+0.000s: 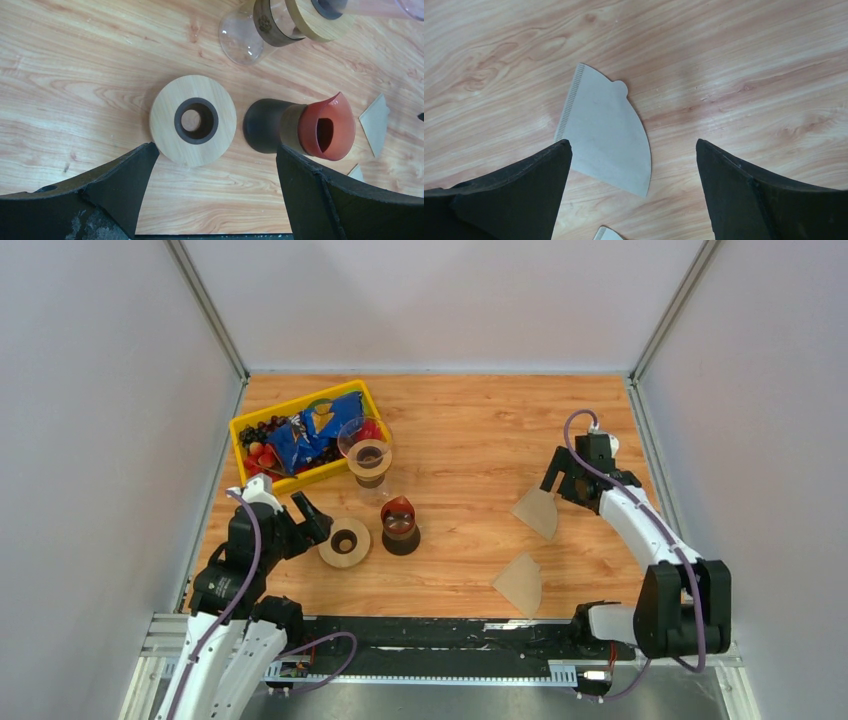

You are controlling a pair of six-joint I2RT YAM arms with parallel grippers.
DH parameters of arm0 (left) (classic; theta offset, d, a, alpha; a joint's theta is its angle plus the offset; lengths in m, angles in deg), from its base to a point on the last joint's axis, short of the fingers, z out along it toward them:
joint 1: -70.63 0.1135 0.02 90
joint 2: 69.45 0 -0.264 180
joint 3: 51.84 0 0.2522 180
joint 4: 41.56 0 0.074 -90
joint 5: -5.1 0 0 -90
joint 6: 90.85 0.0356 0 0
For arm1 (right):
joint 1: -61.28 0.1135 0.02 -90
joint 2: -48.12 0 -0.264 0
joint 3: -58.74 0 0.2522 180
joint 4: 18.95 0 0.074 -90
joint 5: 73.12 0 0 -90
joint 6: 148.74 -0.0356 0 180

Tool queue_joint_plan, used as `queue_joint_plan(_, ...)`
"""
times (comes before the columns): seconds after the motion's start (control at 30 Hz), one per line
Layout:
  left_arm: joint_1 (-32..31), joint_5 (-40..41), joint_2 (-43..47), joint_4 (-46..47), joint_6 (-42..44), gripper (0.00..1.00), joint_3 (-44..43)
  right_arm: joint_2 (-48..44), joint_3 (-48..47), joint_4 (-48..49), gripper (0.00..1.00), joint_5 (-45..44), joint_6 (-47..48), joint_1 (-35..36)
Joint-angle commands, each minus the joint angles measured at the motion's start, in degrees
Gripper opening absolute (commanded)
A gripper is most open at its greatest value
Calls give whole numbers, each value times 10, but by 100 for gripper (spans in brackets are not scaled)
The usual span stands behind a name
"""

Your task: Place the coffee filter in the dripper

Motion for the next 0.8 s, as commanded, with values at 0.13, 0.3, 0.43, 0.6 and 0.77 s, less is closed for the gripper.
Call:
queue_joint_plan(0.13,-1,-23,-2,36,-13,100,12,101,0,49,85,13,-27,-2)
queue_joint_plan(0.3,-1,-24,-7,38,-9,100,13,142,10,50,77,5,-35,20)
queue_joint_plan(0.43,-1,-25,-12,40,-7,100,14,163,15,50,72,1,-43,33)
queue_joint_plan(0.6,-1,-31,-22,44,-2,100,12,180,22,48,68,-31,-61,59)
queue_joint_plan(0.77,-1,-34,-28,47,0,100,13,206,23,45,62,-38,-76,82)
